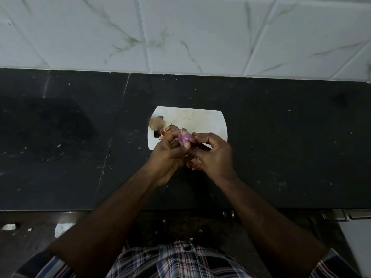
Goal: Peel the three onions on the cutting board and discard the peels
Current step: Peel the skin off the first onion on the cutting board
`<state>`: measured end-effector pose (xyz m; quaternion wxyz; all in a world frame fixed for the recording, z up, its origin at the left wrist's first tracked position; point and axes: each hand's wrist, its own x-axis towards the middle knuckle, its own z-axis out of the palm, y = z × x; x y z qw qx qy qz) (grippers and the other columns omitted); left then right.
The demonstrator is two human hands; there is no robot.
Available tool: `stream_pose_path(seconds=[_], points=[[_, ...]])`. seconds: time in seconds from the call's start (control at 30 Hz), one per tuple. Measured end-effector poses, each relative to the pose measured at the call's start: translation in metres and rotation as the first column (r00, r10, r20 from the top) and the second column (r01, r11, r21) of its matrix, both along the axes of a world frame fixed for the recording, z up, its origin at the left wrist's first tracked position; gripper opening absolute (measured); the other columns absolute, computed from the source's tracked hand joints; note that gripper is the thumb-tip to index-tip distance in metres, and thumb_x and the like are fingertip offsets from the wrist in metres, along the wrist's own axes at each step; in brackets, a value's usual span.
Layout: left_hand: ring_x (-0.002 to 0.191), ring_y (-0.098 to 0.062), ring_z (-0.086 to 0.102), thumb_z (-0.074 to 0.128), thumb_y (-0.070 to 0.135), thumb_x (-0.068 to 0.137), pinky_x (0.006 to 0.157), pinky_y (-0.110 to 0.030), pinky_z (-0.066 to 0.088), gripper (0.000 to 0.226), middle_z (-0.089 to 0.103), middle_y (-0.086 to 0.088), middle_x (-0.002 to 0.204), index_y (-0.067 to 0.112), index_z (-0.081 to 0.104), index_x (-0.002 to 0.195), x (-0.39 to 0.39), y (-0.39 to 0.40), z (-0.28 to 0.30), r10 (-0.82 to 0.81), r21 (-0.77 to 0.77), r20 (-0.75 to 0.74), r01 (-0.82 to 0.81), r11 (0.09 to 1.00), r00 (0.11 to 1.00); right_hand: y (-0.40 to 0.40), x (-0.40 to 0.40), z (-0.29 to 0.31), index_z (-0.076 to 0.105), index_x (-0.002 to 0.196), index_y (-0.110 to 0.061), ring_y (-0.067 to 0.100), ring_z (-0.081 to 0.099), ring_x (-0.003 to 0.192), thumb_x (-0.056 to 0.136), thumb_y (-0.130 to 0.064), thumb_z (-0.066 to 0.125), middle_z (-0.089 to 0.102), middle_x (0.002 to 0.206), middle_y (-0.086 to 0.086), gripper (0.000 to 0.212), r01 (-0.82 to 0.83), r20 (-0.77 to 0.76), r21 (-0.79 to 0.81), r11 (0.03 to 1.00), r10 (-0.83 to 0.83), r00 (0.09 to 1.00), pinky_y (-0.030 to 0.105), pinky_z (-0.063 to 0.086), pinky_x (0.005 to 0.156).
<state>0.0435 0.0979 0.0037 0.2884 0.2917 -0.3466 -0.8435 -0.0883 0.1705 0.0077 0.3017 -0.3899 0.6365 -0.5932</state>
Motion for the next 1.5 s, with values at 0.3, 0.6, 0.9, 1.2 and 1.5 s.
stream_pose_path(seconds=[0.3,0.6,0.9,1.2,1.5], points=[[0.12,-0.035,0.064,0.058,-0.002,0.088,0.1,-0.048,0.053,0.058,0.062,-0.016,0.135,0.016,0.053,0.142,0.014,-0.017,0.002,-0.223,0.033,-0.002,0.223,0.974,0.975,-0.016,-0.025,0.015,0.067,0.125,-0.02,0.02,0.072,0.093,0.083,-0.023,0.079,0.072,0.112,-0.002,0.043,-0.312,0.106,0.203,0.928,0.296,0.949,0.038,0.062,0.077],[0.111,-0.033,0.067,0.07,0.004,0.081,0.091,-0.041,0.059,0.05,0.067,-0.019,0.12,0.01,0.061,0.129,0.015,-0.019,-0.001,-0.206,0.039,-0.006,0.206,0.978,0.978,-0.029,-0.026,0.009,0.075,0.091,-0.016,0.021,0.072,0.086,0.093,-0.01,0.065,0.075,0.092,0.005,0.012,-0.112,-0.016,0.159,0.981,0.116,0.993,0.046,0.062,0.078],[0.12,-0.033,0.063,0.058,0.005,0.092,0.094,-0.041,0.057,0.048,0.061,-0.021,0.137,0.013,0.057,0.139,0.019,-0.025,0.001,-0.233,0.036,0.033,0.231,0.972,0.972,-0.03,-0.027,0.011,0.077,0.091,-0.016,0.014,0.072,0.077,0.09,-0.008,0.068,0.074,0.086,-0.004,0.012,-0.13,-0.212,0.113,0.985,0.151,0.966,0.042,0.062,0.072],[0.102,-0.023,0.07,0.057,0.009,0.087,0.087,-0.037,0.059,0.046,0.07,-0.011,0.119,0.013,0.061,0.132,0.017,-0.025,0.011,-0.189,0.015,0.061,0.188,0.982,0.98,-0.021,-0.025,0.013,0.076,0.105,-0.005,0.016,0.069,0.096,0.084,-0.004,0.068,0.074,0.102,0.008,0.022,-0.19,-0.692,-0.097,0.977,0.07,0.718,0.032,0.059,0.082],[0.098,-0.019,0.071,0.058,0.013,0.088,0.084,-0.034,0.06,0.041,0.073,-0.006,0.114,0.014,0.063,0.129,0.017,-0.022,0.014,-0.192,-0.006,0.072,0.193,0.981,0.979,-0.022,-0.024,0.014,0.076,0.102,-0.004,0.015,0.068,0.09,0.084,-0.003,0.068,0.075,0.097,0.008,0.02,-0.166,-0.686,-0.096,0.981,0.056,0.725,0.027,0.056,0.081]])
